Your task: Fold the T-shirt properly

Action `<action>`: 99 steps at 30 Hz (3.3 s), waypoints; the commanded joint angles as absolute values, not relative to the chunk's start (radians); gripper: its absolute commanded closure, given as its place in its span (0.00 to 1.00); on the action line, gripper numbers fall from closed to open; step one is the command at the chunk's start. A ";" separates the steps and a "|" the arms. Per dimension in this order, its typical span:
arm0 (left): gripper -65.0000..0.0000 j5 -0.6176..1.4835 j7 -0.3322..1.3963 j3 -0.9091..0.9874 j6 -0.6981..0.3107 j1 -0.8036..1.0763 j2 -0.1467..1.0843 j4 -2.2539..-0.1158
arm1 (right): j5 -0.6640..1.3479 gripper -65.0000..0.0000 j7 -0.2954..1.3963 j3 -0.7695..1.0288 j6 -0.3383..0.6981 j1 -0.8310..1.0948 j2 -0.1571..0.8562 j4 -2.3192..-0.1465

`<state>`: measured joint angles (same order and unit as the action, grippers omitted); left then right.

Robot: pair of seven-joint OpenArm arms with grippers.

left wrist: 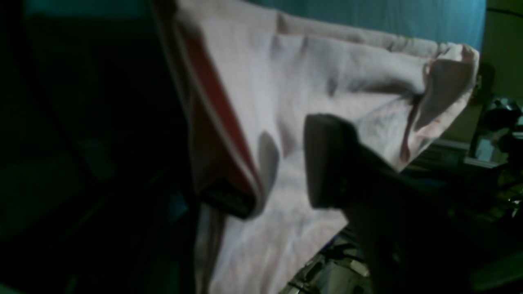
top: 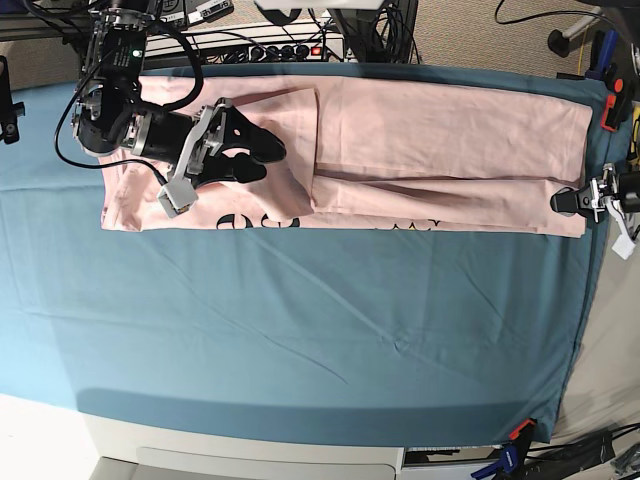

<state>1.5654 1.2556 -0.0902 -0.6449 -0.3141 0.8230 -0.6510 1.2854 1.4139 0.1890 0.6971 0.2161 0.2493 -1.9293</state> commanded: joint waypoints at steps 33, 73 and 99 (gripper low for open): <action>1.00 1.484 1.313 -0.102 -0.657 -0.305 0.912 -0.832 | 1.250 0.48 1.396 0.194 0.698 0.207 0.257 -1.944; 1.00 1.484 1.314 -0.103 -0.698 -0.250 0.507 -1.443 | 0.765 0.48 1.140 0.532 0.686 0.205 0.194 -1.942; 1.00 1.337 1.261 -0.188 -0.698 -0.244 0.243 -1.439 | 0.590 0.48 1.069 0.532 0.623 0.205 0.194 -1.942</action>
<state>1.3056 1.2846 -0.1898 -0.6933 -0.2241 0.2466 -1.4250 0.5755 1.0981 0.5262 0.6247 0.2138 0.1825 -1.9285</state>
